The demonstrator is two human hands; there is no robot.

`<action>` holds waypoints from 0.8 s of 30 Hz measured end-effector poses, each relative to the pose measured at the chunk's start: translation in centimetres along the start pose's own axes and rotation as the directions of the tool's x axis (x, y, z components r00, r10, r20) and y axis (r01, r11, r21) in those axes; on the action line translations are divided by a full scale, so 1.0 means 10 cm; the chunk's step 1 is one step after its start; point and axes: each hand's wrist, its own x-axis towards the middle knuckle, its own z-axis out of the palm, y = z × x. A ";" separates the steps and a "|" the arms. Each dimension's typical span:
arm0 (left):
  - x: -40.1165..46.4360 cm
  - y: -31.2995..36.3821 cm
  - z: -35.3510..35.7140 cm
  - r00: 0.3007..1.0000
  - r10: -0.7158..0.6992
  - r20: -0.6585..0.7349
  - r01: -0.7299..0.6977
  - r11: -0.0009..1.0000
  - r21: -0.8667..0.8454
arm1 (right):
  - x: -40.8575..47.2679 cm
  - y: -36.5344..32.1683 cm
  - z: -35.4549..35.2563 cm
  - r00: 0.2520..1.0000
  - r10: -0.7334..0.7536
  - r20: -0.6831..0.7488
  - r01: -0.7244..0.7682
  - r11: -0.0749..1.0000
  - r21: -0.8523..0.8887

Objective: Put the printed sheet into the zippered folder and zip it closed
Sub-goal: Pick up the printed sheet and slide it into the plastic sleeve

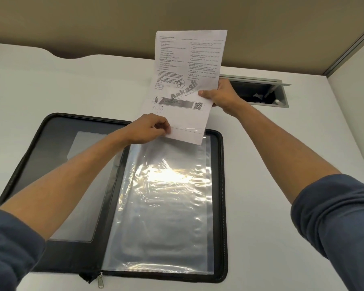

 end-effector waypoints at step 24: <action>-0.09 -0.43 -0.47 0.990 -0.141 -0.002 0.135 0.941 0.310 | 0.07 -0.06 -0.03 0.994 0.042 0.099 -0.037 0.998 -0.055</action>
